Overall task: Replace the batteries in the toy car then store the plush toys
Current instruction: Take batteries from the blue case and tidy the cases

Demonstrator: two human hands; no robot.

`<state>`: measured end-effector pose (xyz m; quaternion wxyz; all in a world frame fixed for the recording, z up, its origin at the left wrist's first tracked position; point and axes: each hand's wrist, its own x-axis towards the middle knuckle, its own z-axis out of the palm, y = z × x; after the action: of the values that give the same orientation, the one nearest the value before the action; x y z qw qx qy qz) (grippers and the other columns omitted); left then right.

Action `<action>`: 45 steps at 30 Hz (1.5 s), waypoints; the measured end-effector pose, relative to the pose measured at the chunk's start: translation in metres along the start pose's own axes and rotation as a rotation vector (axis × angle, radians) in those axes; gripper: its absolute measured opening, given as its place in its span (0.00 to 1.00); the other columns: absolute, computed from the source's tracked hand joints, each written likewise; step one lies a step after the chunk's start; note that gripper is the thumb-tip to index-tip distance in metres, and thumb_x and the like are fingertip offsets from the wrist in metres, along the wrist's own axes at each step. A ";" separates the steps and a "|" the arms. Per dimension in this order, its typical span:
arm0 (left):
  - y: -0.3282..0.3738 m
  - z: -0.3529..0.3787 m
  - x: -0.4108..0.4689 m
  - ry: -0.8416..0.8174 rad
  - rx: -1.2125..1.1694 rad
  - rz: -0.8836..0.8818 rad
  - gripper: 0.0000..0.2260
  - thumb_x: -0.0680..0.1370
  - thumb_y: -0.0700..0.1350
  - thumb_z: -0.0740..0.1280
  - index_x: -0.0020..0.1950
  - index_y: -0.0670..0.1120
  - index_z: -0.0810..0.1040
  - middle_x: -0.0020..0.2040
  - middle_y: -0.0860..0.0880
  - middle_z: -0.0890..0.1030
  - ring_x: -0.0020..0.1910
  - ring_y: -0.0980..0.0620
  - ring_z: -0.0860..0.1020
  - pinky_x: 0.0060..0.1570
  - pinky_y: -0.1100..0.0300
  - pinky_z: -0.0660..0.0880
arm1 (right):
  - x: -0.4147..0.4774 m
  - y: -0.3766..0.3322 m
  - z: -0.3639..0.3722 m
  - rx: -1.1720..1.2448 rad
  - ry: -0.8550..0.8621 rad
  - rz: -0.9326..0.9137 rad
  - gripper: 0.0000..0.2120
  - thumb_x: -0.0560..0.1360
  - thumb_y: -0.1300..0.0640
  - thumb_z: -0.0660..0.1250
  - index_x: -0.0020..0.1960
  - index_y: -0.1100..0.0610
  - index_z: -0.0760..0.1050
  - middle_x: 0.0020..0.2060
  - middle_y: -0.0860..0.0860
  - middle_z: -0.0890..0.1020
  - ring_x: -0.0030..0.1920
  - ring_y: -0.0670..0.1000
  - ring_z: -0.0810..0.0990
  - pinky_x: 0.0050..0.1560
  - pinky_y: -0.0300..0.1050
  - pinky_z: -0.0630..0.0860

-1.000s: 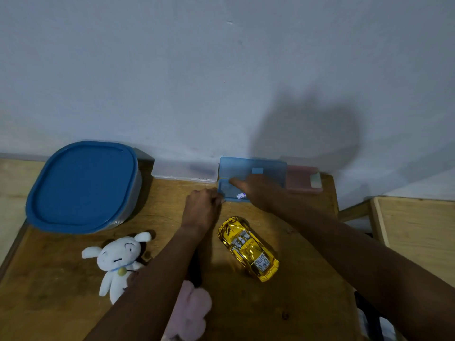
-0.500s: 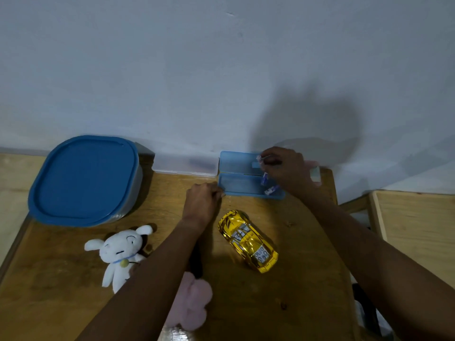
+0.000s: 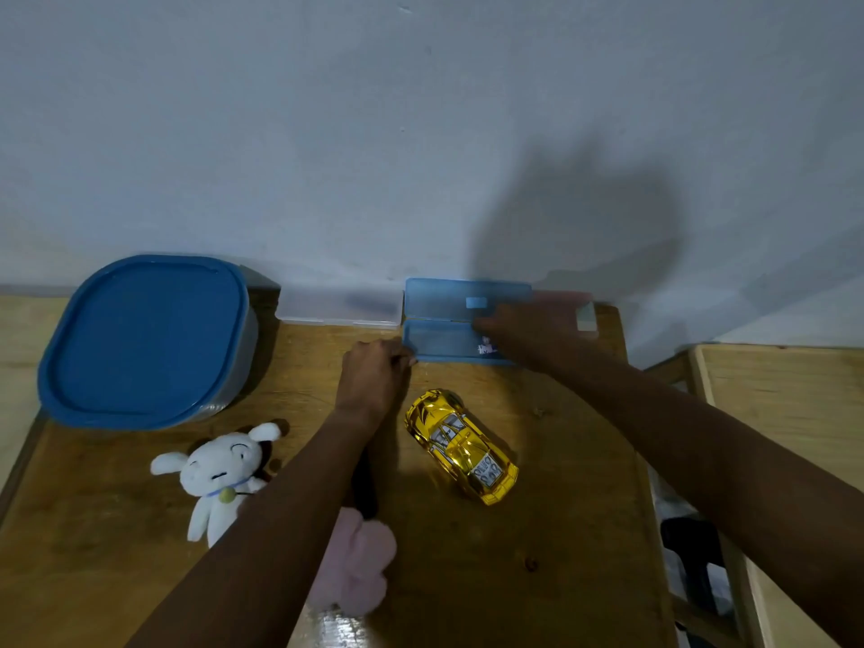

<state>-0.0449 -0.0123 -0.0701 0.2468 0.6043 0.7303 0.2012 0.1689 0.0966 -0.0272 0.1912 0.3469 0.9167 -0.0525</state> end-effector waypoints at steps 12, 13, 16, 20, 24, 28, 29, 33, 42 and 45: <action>0.000 0.001 0.000 0.004 0.033 -0.011 0.08 0.79 0.46 0.69 0.56 0.49 0.85 0.52 0.47 0.86 0.52 0.47 0.83 0.56 0.52 0.78 | 0.002 -0.005 0.009 0.136 -0.046 0.029 0.14 0.79 0.63 0.61 0.64 0.58 0.74 0.57 0.60 0.77 0.57 0.59 0.78 0.52 0.49 0.73; 0.001 0.001 0.000 0.002 0.034 -0.017 0.08 0.79 0.46 0.69 0.56 0.49 0.85 0.52 0.47 0.86 0.52 0.47 0.83 0.57 0.53 0.78 | 0.003 -0.004 0.009 0.196 -0.039 0.044 0.15 0.79 0.64 0.62 0.65 0.57 0.74 0.58 0.59 0.77 0.58 0.60 0.78 0.53 0.48 0.73; 0.002 0.001 0.003 0.009 0.046 -0.027 0.07 0.78 0.47 0.70 0.55 0.50 0.86 0.51 0.47 0.87 0.51 0.47 0.83 0.56 0.54 0.78 | 0.001 -0.004 0.006 0.447 0.047 0.113 0.17 0.76 0.64 0.66 0.64 0.56 0.76 0.54 0.58 0.80 0.55 0.60 0.79 0.55 0.46 0.74; 0.001 0.000 0.003 0.000 0.049 -0.035 0.08 0.79 0.46 0.70 0.55 0.49 0.86 0.52 0.47 0.86 0.52 0.49 0.82 0.57 0.55 0.77 | -0.018 -0.028 0.004 0.551 0.011 0.016 0.22 0.75 0.63 0.70 0.68 0.56 0.74 0.51 0.55 0.83 0.52 0.53 0.81 0.57 0.47 0.76; -0.001 0.001 0.001 0.003 0.023 -0.035 0.08 0.79 0.46 0.70 0.56 0.50 0.85 0.52 0.48 0.86 0.52 0.50 0.82 0.57 0.52 0.78 | -0.033 -0.042 0.030 0.498 0.055 -0.027 0.21 0.77 0.63 0.67 0.69 0.56 0.72 0.53 0.58 0.84 0.56 0.58 0.80 0.54 0.48 0.74; -0.001 0.002 0.001 0.015 0.004 -0.040 0.08 0.79 0.46 0.70 0.56 0.49 0.85 0.53 0.47 0.86 0.52 0.49 0.82 0.58 0.50 0.78 | -0.036 -0.046 0.050 0.346 0.247 -0.042 0.20 0.78 0.63 0.63 0.69 0.55 0.71 0.52 0.58 0.81 0.52 0.59 0.79 0.47 0.53 0.77; -0.001 0.003 0.001 0.021 0.006 -0.032 0.08 0.79 0.46 0.70 0.56 0.49 0.85 0.53 0.48 0.86 0.52 0.49 0.82 0.58 0.51 0.78 | -0.035 -0.047 0.054 0.323 0.282 -0.062 0.20 0.77 0.63 0.64 0.68 0.55 0.72 0.52 0.57 0.81 0.51 0.58 0.79 0.46 0.53 0.77; -0.003 0.004 0.002 0.033 -0.007 -0.014 0.07 0.78 0.46 0.71 0.54 0.49 0.86 0.50 0.49 0.87 0.48 0.51 0.83 0.52 0.56 0.78 | -0.031 -0.039 0.061 0.351 0.374 -0.108 0.18 0.77 0.61 0.67 0.67 0.58 0.74 0.56 0.57 0.82 0.53 0.58 0.81 0.49 0.53 0.79; 0.001 0.005 -0.001 0.093 -0.065 -0.016 0.07 0.77 0.43 0.72 0.54 0.45 0.86 0.50 0.47 0.86 0.49 0.50 0.83 0.52 0.57 0.78 | -0.018 0.008 0.041 0.999 0.697 0.771 0.07 0.77 0.56 0.67 0.53 0.57 0.77 0.44 0.53 0.83 0.46 0.54 0.82 0.47 0.49 0.77; 0.002 0.007 -0.001 0.107 -0.104 -0.061 0.07 0.77 0.43 0.72 0.53 0.44 0.85 0.50 0.47 0.86 0.48 0.51 0.83 0.51 0.58 0.77 | -0.008 0.014 0.035 1.408 0.636 0.768 0.09 0.75 0.56 0.70 0.52 0.56 0.72 0.45 0.55 0.82 0.44 0.57 0.83 0.38 0.46 0.76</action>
<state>-0.0387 -0.0125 -0.0747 0.2446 0.5567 0.7490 0.2633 0.1948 0.0940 -0.0556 -0.3294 0.6689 0.4999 -0.4406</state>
